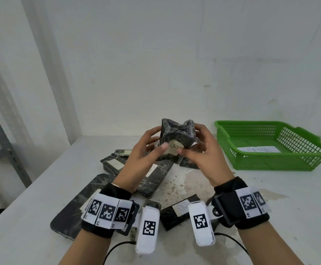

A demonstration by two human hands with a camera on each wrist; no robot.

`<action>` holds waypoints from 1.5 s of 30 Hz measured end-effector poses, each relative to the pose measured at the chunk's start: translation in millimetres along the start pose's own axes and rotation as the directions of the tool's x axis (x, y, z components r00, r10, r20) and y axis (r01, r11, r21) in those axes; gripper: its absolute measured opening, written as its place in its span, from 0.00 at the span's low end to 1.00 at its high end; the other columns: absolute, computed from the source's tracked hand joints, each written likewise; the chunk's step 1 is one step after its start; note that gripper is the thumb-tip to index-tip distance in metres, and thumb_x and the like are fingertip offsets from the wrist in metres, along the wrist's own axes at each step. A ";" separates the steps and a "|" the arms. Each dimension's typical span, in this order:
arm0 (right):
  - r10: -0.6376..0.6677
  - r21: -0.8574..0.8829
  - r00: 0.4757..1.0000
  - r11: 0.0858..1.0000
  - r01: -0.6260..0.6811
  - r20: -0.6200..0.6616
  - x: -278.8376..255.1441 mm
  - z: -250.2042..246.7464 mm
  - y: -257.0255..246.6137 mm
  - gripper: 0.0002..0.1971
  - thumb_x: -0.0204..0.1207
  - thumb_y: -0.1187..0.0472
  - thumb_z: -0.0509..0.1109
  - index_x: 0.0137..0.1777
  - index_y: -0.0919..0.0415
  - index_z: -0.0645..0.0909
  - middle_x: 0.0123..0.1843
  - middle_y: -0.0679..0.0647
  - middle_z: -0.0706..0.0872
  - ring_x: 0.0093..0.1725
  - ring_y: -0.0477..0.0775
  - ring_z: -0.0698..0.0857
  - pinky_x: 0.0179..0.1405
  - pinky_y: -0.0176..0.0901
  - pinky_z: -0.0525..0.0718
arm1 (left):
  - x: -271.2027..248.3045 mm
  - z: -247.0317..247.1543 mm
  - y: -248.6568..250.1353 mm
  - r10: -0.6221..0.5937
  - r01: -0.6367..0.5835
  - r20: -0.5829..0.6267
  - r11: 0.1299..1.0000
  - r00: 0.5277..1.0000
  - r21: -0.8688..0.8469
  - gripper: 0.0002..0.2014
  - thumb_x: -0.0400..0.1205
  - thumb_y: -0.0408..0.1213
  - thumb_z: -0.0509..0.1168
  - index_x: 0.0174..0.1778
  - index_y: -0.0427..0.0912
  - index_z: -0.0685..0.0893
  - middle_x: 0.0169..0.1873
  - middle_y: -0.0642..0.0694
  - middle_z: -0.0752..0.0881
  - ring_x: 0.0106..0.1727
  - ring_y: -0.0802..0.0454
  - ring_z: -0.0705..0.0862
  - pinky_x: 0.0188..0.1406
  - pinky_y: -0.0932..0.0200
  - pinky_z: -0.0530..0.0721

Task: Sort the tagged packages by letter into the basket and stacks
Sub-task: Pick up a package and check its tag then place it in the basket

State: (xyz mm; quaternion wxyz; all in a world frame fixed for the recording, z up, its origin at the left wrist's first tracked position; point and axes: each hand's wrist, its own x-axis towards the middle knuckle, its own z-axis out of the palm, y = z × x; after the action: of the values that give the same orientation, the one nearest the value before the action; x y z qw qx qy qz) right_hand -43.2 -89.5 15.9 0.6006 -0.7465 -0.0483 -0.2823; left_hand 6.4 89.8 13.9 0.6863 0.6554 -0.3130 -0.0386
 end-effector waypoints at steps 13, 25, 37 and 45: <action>0.136 0.111 0.985 0.983 -0.148 0.104 -7.5 6.4 -16.9 0.19 0.76 0.37 0.60 0.62 0.41 0.82 0.63 0.52 0.85 0.61 0.51 0.85 0.51 0.45 0.88 | -1.6 19.7 7.2 -0.067 0.018 -0.206 0.974 0.976 -0.228 0.22 0.79 0.45 0.72 0.66 0.36 0.82 0.60 0.31 0.86 0.60 0.42 0.88 0.63 0.45 0.87; 0.203 0.286 0.977 0.934 -0.214 0.068 -18.8 24.4 -18.0 0.27 0.73 0.37 0.62 0.64 0.55 0.78 0.48 0.49 0.89 0.49 0.67 0.91 0.46 0.53 0.92 | -9.2 30.9 6.4 -0.026 -0.074 -0.297 0.944 0.954 -0.321 0.15 0.76 0.35 0.74 0.58 0.36 0.86 0.49 0.40 0.90 0.55 0.45 0.89 0.52 0.53 0.88; 0.260 0.262 0.963 0.927 -0.268 0.065 -14.7 27.0 -11.9 0.30 0.77 0.34 0.66 0.64 0.60 0.79 0.58 0.59 0.87 0.55 0.58 0.88 0.53 0.52 0.88 | -10.0 36.2 9.4 -0.094 -0.048 -0.361 0.929 0.928 -0.367 0.04 0.81 0.30 0.70 0.49 0.34 0.85 0.47 0.33 0.89 0.45 0.48 0.90 0.42 0.57 0.90; 0.236 0.232 0.972 0.945 -0.231 0.007 -15.6 26.6 -10.9 0.17 0.78 0.40 0.66 0.54 0.52 0.82 0.53 0.59 0.89 0.46 0.52 0.87 0.48 0.49 0.87 | -10.2 39.1 6.3 -0.080 -0.032 -0.379 0.960 0.922 -0.280 0.09 0.78 0.30 0.74 0.51 0.31 0.86 0.46 0.33 0.90 0.47 0.44 0.91 0.46 0.53 0.91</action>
State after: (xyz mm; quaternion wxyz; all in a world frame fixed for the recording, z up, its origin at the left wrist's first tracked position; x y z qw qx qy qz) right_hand -51.1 -57.8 14.6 0.7133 -0.6687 0.0143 -0.2094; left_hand -22.8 61.2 13.7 0.8199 0.5499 -0.1547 0.0390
